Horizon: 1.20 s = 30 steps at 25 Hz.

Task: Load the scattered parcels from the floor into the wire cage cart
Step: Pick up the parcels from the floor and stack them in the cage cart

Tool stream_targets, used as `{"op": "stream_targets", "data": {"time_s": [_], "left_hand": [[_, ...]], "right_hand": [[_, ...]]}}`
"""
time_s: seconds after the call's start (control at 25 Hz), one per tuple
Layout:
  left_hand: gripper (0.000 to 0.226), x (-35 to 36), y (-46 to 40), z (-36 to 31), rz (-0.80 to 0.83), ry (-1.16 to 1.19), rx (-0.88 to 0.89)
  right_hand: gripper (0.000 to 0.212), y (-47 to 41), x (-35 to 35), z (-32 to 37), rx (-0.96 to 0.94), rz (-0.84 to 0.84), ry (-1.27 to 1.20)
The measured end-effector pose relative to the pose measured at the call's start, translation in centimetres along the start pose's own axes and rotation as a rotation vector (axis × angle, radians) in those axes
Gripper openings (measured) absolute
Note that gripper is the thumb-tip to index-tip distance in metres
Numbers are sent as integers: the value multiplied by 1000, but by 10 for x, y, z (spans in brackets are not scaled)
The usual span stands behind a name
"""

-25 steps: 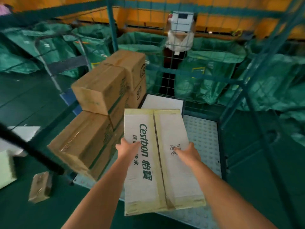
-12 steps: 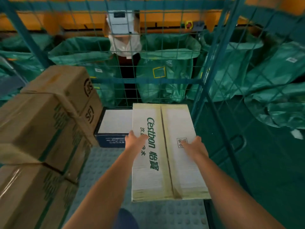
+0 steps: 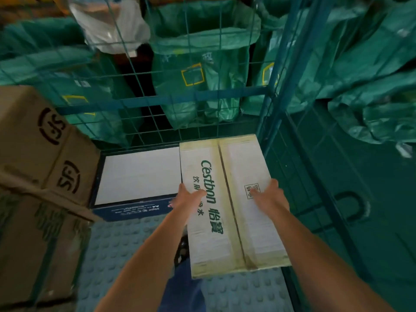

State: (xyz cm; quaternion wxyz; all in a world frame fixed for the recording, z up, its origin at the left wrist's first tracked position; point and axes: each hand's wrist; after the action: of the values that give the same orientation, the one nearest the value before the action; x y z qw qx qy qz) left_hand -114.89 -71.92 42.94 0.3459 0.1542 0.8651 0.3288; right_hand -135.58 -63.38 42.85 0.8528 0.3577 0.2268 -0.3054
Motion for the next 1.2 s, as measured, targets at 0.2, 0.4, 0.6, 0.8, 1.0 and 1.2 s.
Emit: {"op": "stream_targets", "data": {"time_s": [0.2,0.4,0.6,0.8,1.0,1.2], "left_hand": [[36,20,-77,-12,90,-4,36],[48,43,-159,-20,140,-10,40],[73,75,-248,-55,207,-32,49],[61,100,-300,-60,167,-4,91],[79,121,-244,9,50,11,-178],[89,122,-198,50,104,79,-357]], "right_hand": [[75,-74,46,-11,76,30,21],[83,-143,76,-14,93,41,64],[85,-236,87,-11,67,33,108],[85,-288,106,-19,20,-18,149],[75,-269,137,-29,-38,-6,300],[68,-226,146,-66,12,-3,410]]}}
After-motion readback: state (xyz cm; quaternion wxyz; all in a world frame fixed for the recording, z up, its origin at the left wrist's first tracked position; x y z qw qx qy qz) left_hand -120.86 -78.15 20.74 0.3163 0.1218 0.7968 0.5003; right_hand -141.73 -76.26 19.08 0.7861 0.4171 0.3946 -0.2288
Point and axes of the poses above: each hand's wrist, its own y-axis away from the middle knuckle, its own x-axis out of the palm, z = x × y, and after that the axes turned 15 degrees about -y, right-handed
